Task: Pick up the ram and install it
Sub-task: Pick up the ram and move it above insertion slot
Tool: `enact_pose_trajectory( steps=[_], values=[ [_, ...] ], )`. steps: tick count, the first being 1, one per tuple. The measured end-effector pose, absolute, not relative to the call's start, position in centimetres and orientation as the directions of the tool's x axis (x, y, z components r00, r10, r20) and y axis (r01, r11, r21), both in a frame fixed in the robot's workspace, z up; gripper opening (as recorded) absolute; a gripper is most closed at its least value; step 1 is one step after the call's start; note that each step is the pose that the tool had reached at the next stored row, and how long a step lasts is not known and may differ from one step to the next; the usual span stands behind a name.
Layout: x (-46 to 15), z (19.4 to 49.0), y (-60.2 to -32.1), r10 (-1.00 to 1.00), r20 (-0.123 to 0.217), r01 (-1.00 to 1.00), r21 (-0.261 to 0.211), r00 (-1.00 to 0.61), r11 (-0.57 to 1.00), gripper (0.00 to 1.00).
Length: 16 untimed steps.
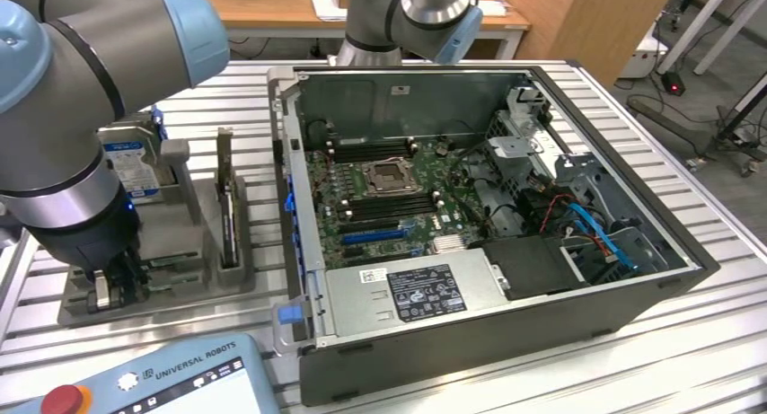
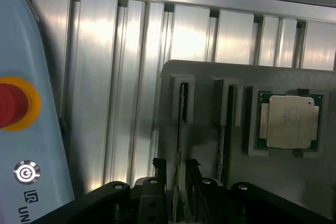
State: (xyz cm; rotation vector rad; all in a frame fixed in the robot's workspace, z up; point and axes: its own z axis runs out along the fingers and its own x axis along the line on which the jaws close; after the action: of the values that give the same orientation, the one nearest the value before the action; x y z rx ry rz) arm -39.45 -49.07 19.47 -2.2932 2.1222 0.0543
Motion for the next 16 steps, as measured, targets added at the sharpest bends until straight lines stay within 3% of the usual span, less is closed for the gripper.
enact_pose_trajectory(
  steps=[16],
  values=[
    [-39.45,19.34,-49.06,-0.996,-0.042,-0.997,0.011,0.077,-0.078,0.27]
  ],
)
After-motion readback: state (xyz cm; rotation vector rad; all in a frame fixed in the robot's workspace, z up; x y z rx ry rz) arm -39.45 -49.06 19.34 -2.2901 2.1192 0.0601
